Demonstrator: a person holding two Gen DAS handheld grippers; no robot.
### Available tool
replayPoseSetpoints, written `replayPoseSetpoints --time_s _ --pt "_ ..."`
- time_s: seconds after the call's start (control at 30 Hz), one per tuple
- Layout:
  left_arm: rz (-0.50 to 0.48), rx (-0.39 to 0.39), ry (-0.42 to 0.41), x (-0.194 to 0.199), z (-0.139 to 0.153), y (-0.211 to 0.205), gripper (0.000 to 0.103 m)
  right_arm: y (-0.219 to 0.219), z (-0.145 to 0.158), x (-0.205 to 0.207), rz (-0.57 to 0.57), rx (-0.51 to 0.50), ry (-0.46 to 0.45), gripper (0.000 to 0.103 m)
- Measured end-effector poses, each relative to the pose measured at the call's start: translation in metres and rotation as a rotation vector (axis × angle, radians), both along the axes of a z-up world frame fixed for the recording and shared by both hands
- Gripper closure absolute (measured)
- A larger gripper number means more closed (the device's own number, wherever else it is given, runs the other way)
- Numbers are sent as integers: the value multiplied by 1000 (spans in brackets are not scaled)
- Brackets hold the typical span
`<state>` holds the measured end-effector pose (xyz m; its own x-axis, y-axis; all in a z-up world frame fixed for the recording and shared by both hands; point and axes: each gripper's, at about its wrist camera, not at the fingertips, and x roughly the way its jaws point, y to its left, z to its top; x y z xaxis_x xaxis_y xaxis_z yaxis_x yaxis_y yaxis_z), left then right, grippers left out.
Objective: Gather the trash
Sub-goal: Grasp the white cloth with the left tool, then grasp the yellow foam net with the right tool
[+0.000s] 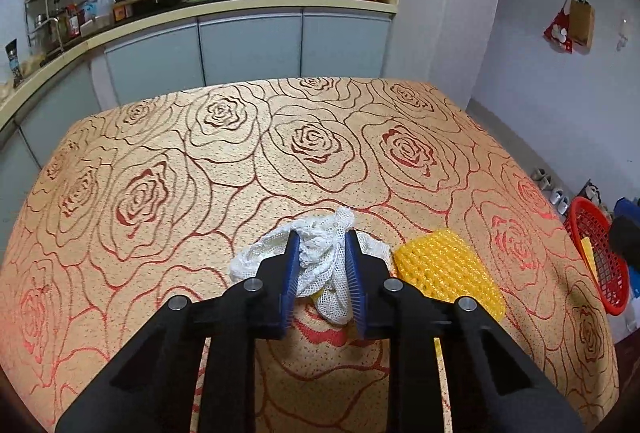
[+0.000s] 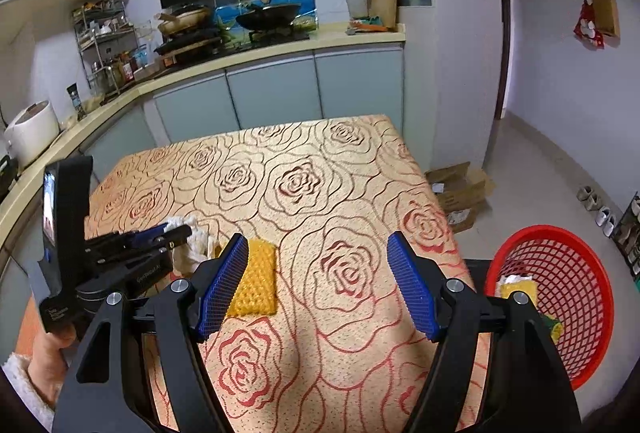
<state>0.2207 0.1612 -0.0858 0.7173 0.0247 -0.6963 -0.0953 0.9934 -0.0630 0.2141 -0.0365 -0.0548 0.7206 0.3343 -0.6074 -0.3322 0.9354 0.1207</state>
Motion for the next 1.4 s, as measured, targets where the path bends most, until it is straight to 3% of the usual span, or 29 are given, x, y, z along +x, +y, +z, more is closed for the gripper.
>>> replayPoseSetpoints --time_s 0.67,0.8,1.03,1.4 --pt "113 43 -90 -47 35 40 83 94 -52 25 173 -160 136 34" --pt "129 41 -96 -54 37 47 83 100 -61 29 193 -184 168 53" --pt "139 40 -109 -59 41 49 83 97 -61 23 207 -205 139 85" --pt "95 57 -166 -62 62 24 83 59 -15 6 151 -102 35 89"
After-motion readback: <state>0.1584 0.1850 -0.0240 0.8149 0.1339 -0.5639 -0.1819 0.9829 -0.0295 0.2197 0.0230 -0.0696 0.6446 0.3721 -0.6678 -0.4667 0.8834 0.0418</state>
